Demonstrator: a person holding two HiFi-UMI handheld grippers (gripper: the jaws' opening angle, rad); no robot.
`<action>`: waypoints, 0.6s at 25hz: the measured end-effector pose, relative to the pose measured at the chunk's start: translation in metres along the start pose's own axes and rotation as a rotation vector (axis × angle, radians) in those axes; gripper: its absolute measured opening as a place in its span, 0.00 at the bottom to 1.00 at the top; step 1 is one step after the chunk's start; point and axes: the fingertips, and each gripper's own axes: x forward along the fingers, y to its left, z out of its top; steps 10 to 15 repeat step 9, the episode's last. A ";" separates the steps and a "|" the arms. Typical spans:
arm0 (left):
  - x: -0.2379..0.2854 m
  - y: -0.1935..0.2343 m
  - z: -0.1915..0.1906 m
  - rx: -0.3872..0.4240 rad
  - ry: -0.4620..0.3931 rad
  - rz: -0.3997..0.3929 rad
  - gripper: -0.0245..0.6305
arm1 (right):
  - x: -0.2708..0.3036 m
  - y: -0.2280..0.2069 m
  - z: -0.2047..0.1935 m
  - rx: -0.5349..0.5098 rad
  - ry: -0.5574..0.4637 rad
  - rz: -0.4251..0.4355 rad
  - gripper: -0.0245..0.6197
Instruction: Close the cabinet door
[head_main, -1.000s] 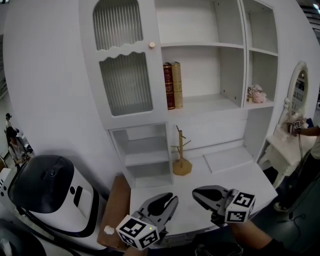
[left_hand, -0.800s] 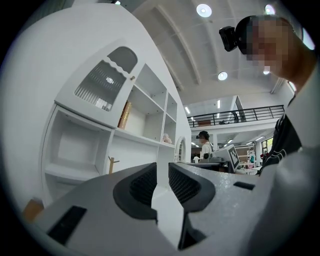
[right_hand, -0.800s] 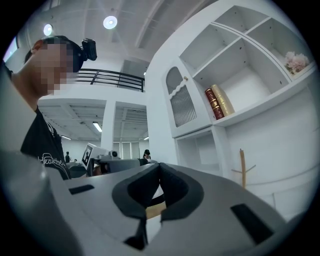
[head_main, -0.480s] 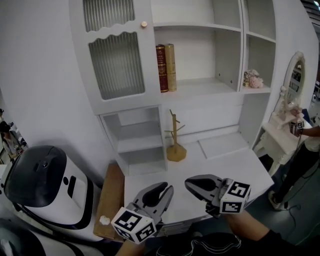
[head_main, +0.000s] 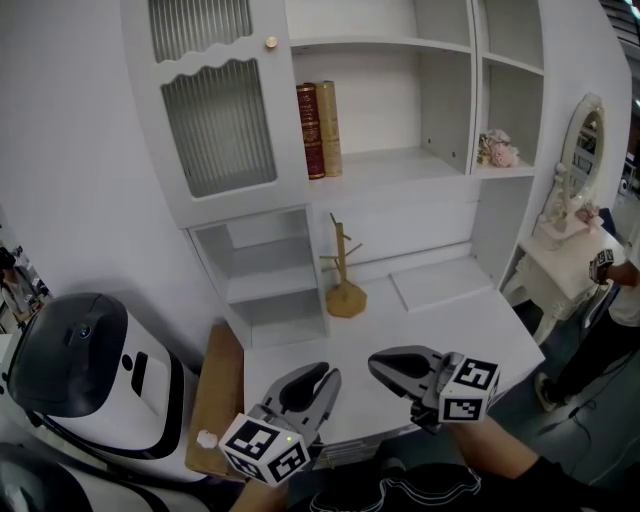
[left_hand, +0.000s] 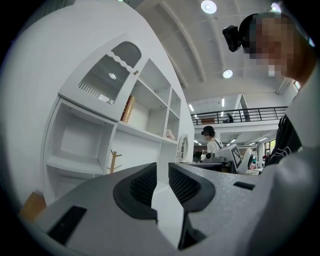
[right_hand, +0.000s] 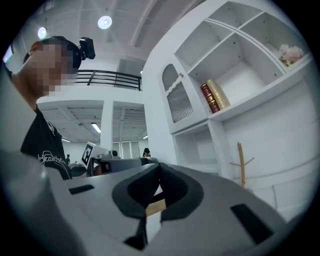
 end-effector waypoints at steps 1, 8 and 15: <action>-0.001 0.000 -0.001 0.000 0.005 0.003 0.15 | -0.001 0.000 0.000 0.005 -0.003 0.001 0.05; -0.006 -0.001 -0.006 -0.006 0.011 0.018 0.15 | -0.003 0.003 -0.007 0.021 -0.010 0.006 0.05; -0.006 -0.002 -0.007 -0.003 0.012 0.017 0.15 | -0.003 0.004 -0.009 0.023 -0.008 0.007 0.05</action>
